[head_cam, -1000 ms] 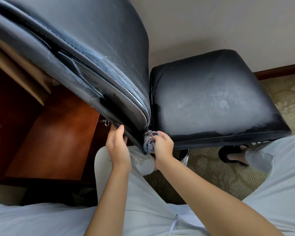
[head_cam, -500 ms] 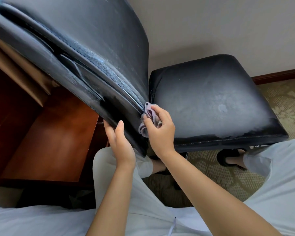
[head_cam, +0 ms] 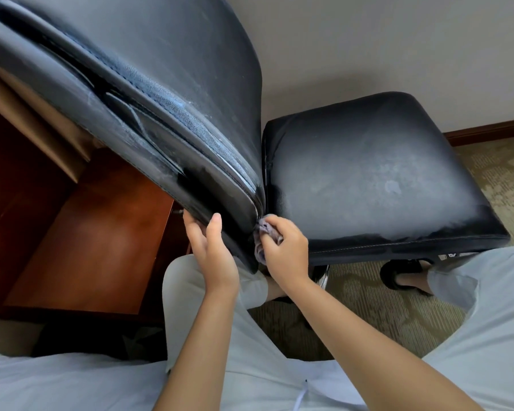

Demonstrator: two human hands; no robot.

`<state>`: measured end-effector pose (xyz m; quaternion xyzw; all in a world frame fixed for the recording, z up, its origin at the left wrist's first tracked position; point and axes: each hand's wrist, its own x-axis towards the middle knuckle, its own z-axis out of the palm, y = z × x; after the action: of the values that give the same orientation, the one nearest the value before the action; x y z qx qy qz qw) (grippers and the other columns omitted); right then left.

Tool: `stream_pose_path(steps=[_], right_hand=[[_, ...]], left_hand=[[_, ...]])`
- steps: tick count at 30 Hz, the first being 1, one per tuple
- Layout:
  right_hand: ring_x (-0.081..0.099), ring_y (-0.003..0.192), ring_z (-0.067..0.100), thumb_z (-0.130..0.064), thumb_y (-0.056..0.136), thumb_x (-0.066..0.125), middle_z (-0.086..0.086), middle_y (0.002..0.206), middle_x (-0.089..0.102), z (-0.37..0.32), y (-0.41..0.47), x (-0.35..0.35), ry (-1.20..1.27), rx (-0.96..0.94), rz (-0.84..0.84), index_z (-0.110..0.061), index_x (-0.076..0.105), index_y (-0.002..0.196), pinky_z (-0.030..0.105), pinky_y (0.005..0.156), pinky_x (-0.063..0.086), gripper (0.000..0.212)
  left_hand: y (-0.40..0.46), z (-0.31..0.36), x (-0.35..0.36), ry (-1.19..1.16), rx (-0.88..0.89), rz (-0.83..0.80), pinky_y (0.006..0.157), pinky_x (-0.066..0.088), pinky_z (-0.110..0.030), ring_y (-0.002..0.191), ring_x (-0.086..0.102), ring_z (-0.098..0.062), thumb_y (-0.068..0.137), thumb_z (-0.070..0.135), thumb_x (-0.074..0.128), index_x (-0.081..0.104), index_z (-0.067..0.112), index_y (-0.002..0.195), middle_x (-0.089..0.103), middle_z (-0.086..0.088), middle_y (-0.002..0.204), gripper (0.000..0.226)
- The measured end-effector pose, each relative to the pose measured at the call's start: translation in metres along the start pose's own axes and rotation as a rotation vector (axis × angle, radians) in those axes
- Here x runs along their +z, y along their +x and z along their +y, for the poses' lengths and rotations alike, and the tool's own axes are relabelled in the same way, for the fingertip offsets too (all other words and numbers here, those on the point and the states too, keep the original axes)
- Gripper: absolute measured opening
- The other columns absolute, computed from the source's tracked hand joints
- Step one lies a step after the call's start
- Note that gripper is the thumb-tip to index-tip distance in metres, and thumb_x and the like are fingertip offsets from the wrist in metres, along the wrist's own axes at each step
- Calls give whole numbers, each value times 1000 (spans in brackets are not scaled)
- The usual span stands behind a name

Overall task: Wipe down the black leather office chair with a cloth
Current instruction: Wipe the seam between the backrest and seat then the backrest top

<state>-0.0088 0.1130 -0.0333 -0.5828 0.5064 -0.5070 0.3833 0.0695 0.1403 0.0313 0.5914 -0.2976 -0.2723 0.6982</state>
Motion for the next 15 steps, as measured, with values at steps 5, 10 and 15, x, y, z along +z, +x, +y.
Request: stream_pose_path(steps=[5,10,15], right_hand=[[58,96,14,-2,84,61,-12,100,62,-18,8,-9,71,-92,205,-11,67,102,16,86,43,21],[58,97,15,-3,82,63,1,103,65,-21,14,-5,43,-266,216,-6,67,94,22,88,43,14],[59,87,18,-8,83,63,2,92,63,21,-3,15,-64,1,-48,-10,65,86,31,77,50,4]], left_hand=[[-1,-2,4,-14,8,20,109,34,-23,129,43,-3,84,26,47,29,23,147,44,6,144,65],[-1,-3,4,-36,18,35,101,39,-19,123,48,0,91,18,46,31,22,146,49,10,136,56],[-2,-1,6,-32,7,26,111,34,-29,128,44,-2,86,24,46,28,22,148,44,7,143,65]])
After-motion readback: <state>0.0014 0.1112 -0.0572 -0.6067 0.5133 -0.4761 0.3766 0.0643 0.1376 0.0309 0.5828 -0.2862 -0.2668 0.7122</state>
